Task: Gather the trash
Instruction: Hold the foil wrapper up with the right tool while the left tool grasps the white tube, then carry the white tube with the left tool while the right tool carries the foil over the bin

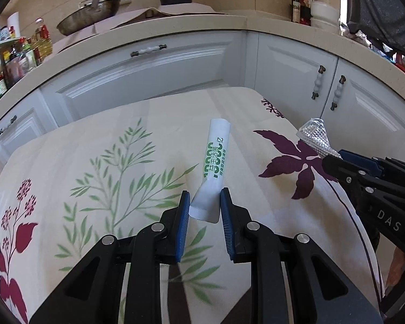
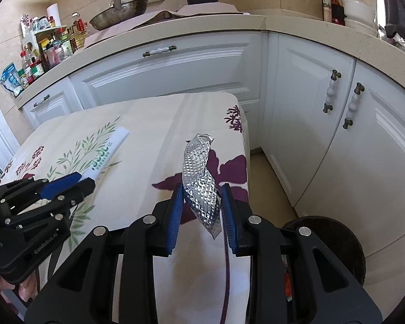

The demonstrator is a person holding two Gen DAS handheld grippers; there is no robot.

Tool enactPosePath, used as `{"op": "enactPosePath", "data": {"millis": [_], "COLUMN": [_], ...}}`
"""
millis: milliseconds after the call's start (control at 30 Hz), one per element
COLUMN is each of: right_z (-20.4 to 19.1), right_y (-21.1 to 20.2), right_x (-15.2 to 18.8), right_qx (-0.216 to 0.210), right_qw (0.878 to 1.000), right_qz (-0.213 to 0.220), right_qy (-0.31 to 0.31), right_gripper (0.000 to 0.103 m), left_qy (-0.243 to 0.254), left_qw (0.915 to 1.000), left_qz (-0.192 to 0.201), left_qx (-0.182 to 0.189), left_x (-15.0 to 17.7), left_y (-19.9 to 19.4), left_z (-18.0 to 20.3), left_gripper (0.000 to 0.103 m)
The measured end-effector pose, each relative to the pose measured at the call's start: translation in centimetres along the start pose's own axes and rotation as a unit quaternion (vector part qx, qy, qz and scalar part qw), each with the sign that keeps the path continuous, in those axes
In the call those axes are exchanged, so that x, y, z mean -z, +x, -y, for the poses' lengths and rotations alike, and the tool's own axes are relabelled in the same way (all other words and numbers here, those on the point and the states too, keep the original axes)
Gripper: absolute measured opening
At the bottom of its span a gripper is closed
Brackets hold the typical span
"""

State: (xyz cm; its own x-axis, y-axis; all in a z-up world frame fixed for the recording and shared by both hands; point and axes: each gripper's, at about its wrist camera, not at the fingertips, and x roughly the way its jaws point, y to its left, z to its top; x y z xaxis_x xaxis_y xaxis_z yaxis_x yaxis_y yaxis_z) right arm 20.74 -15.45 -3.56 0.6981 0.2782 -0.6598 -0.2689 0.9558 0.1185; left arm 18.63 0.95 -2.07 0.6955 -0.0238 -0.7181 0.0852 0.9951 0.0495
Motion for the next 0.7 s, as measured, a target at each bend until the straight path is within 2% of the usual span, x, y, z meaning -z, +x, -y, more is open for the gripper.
{"op": "enactPosePath", "data": {"millis": [400, 700], "right_z": [0.0, 2.6], "right_y": [-3.8, -7.4], "right_x": [2.9, 5.4], "right_qx": [0.012, 0.046], "right_qw": [1.0, 0.998], "right_qz": [0.006, 0.019], "right_qy": [0.002, 0.027], "right_gripper": [0.028, 0.028], "left_qy": [-0.021, -0.007], "left_qw": [0.9997, 0.9994], "left_qz": [0.015, 0.027], "left_qx": [-0.005, 0.018], "left_x": [1.8, 3.0], "left_y": [-3.4, -5.6], "left_z": [-0.3, 2.8], "left_gripper": [0.024, 0.024]}}
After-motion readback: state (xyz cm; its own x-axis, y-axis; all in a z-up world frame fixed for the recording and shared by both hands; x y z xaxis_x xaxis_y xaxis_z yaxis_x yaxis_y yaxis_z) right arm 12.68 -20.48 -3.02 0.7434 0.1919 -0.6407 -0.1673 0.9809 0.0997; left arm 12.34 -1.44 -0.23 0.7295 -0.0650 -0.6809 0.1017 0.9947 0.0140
